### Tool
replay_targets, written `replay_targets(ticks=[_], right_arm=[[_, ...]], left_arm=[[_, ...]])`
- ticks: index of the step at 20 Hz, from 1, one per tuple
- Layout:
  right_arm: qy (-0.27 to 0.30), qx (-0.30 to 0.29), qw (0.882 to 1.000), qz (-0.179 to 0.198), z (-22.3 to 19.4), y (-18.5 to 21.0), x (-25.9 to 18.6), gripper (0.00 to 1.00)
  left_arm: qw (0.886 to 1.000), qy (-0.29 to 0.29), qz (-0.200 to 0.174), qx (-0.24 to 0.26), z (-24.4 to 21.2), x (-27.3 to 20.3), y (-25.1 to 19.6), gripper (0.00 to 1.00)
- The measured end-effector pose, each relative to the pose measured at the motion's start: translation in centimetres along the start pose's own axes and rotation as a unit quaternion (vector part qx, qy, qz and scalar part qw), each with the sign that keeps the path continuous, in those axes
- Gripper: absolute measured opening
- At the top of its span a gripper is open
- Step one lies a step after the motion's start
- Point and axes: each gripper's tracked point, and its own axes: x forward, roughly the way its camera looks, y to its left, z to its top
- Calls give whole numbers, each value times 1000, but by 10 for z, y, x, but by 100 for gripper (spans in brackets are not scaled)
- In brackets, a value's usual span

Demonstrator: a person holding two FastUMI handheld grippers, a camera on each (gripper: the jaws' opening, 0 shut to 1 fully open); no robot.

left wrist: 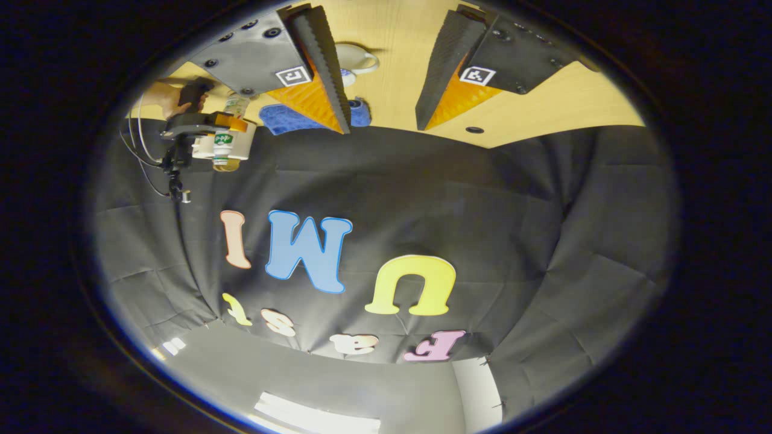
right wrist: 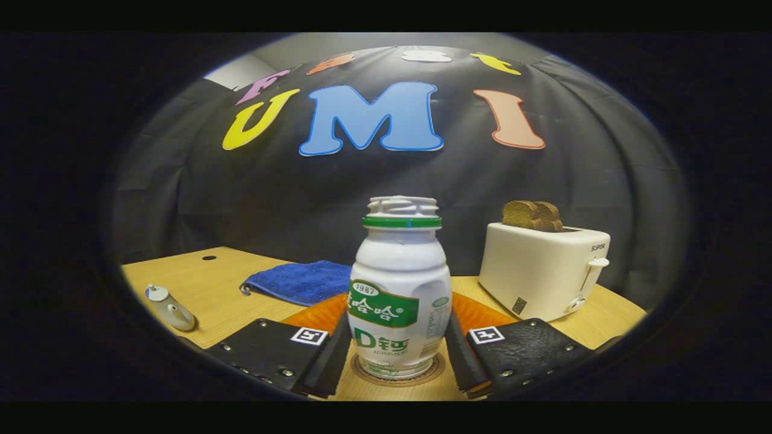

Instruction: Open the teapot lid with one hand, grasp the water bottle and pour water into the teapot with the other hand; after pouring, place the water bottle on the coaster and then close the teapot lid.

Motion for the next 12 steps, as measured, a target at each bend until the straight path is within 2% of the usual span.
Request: replay_targets(ticks=[3,4,5,7,8,10,12], right_arm=[[-2,4,1000,3,-1,1,1,70],[0,5,1000,2,-3,0,0,56],[-1,4,1000,0,-2,1,0,72],[3,-2,1000,-7,-5,-2,1,75],[2,-4,1000,-10,-4,-2,0,80],[-2,-3,1000,-10,0,-1,-3,95],[-2,-3,1000,-10,1,0,-8,96]], left_arm=[[1000,1,-4,6,-1,2,-7,75],[1000,2,-7,7,-2,2,-9,75],[1000,3,-8,9,-2,1,-11,75],[1000,2,-8,12,-2,0,-11,75],[1000,2,-10,12,-2,-1,-13,75],[1000,1,-13,13,0,-2,-16,75],[1000,2,-15,16,2,-5,-19,75]])
